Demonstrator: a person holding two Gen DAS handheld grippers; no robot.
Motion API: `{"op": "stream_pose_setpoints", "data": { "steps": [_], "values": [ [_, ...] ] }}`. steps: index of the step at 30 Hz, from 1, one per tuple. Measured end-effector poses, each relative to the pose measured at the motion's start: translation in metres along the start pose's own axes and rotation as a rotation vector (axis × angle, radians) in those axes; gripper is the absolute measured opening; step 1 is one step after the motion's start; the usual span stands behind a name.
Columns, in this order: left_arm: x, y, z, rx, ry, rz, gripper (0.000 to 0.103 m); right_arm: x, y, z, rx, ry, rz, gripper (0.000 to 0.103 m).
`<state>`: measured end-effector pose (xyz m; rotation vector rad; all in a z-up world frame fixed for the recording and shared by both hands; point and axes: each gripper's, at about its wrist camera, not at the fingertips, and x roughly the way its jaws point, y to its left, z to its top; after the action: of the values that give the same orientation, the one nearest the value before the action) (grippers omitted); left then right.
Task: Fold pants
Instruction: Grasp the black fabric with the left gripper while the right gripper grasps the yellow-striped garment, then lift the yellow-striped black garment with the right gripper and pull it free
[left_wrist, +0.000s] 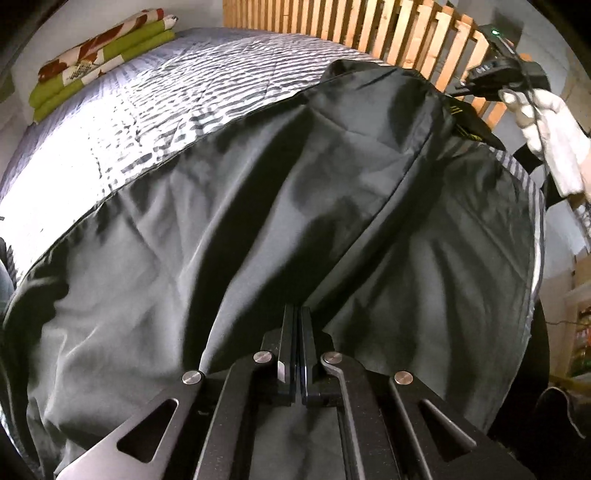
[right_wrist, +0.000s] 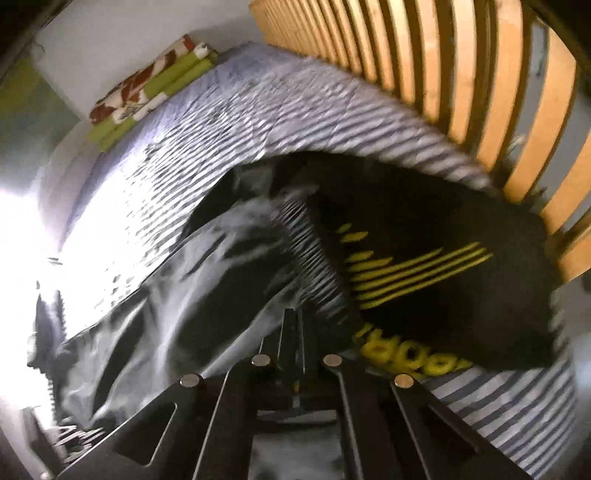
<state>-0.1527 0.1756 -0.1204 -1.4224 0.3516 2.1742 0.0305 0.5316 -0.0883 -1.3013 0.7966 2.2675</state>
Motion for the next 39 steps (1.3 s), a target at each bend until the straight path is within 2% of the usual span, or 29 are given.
{"op": "stream_pose_setpoints", "data": {
  "steps": [1, 2, 3, 4, 5, 6, 7, 8, 9, 10, 11, 12, 14, 21, 23, 24, 25, 26, 27, 29, 30, 31, 32, 33, 34, 35, 39],
  "values": [
    [-0.001, 0.0, 0.0, 0.001, -0.002, 0.009, 0.0, 0.0, -0.004, 0.004, 0.015, -0.005, -0.019, 0.026],
    [-0.001, 0.0, 0.001, 0.002, -0.008, 0.014, 0.0, 0.002, -0.008, 0.007, 0.032, -0.003, -0.013, 0.037],
    [-0.002, 0.0, 0.001, 0.005, -0.012, 0.009, 0.0, 0.004, -0.012, 0.01, 0.054, -0.007, 0.007, 0.052],
    [-0.002, 0.0, 0.002, 0.006, -0.011, -0.005, 0.002, 0.007, -0.013, 0.012, 0.059, -0.011, 0.014, 0.053],
    [0.001, 0.001, 0.003, 0.001, -0.002, -0.006, 0.015, 0.01, -0.013, 0.013, 0.054, -0.006, 0.009, 0.053],
    [0.003, 0.003, 0.005, -0.007, 0.003, 0.003, 0.042, 0.017, -0.01, 0.015, 0.042, 0.009, 0.001, 0.053],
    [0.006, 0.005, 0.006, -0.018, -0.002, 0.004, 0.052, 0.023, -0.007, 0.015, 0.031, 0.021, -0.007, 0.053],
    [0.008, 0.005, 0.008, -0.019, -0.007, -0.002, 0.054, 0.027, -0.005, 0.015, 0.025, 0.03, -0.015, 0.052],
    [0.012, 0.005, 0.009, -0.019, -0.002, -0.008, 0.051, 0.032, -0.003, 0.015, 0.024, 0.039, -0.016, 0.043],
    [0.015, 0.005, 0.01, -0.014, 0.003, -0.013, 0.043, 0.033, -0.004, 0.014, 0.027, 0.044, -0.012, 0.025],
    [0.019, 0.003, 0.011, 0.002, 0.011, -0.009, 0.019, 0.034, -0.005, 0.013, 0.03, 0.051, -0.014, 0.024],
    [0.023, 0.001, 0.012, 0.015, 0.02, 0.009, 0.0, 0.033, -0.006, 0.012, 0.031, 0.05, -0.008, 0.023],
    [0.026, -0.002, 0.013, 0.028, 0.027, 0.035, 0.0, 0.025, -0.006, 0.011, 0.01, 0.04, -0.004, 0.006],
    [0.0, -0.009, 0.01, 0.062, -0.045, 0.003, 0.0, -0.02, -0.009, 0.011, -0.042, -0.032, 0.046, 0.004],
    [0.002, -0.013, 0.009, 0.083, -0.027, -0.015, 0.001, -0.024, -0.01, 0.008, -0.065, -0.049, 0.032, 0.006],
    [0.005, -0.014, 0.01, 0.085, -0.015, -0.015, 0.011, -0.021, -0.013, 0.008, -0.049, -0.041, 0.029, 0.008],
    [0.009, -0.014, 0.011, 0.085, 0.001, -0.012, 0.022, -0.014, -0.018, 0.009, -0.013, -0.012, 0.043, 0.017],
    [0.013, -0.015, 0.011, 0.084, 0.008, -0.014, 0.044, -0.009, -0.022, 0.01, 0.01, 0.003, 0.052, 0.022],
    [0.016, -0.016, 0.012, 0.087, 0.006, -0.018, 0.048, -0.003, -0.025, 0.01, 0.031, 0.009, 0.057, 0.03],
    [0.023, -0.018, 0.015, 0.09, 0.008, -0.015, 0.048, 0.008, -0.026, 0.01, 0.036, 0.028, 0.062, 0.033],
    [0.027, -0.019, 0.017, 0.094, 0.009, -0.01, 0.04, 0.015, -0.024, 0.01, 0.035, 0.044, 0.057, 0.033],
    [0.032, -0.02, 0.019, 0.104, 0.009, 0.01, 0.027, 0.02, -0.023, 0.01, 0.035, 0.05, 0.048, 0.033],
    [0.035, -0.021, 0.019, 0.107, 0.022, 0.027, 0.0, 0.025, -0.022, 0.009, 0.032, 0.052, 0.043, 0.033],
    [0.038, -0.021, 0.021, 0.104, 0.029, 0.036, 0.0, 0.028, -0.02, 0.009, 0.031, 0.054, 0.042, 0.028],
    [0.036, -0.021, 0.022, 0.098, 0.017, 0.042, 0.0, 0.029, -0.019, 0.008, 0.029, 0.049, 0.036, 0.01],
    [0.031, -0.019, 0.022, 0.089, 0.004, 0.038, 0.0, 0.028, -0.017, 0.007, 0.024, 0.046, 0.033, 0.006],
    [-0.002, -0.017, 0.021, 0.071, -0.05, -0.019, 0.0, -0.003, -0.007, 0.002, -0.05, -0.023, 0.049, 0.003]
  ]
}}
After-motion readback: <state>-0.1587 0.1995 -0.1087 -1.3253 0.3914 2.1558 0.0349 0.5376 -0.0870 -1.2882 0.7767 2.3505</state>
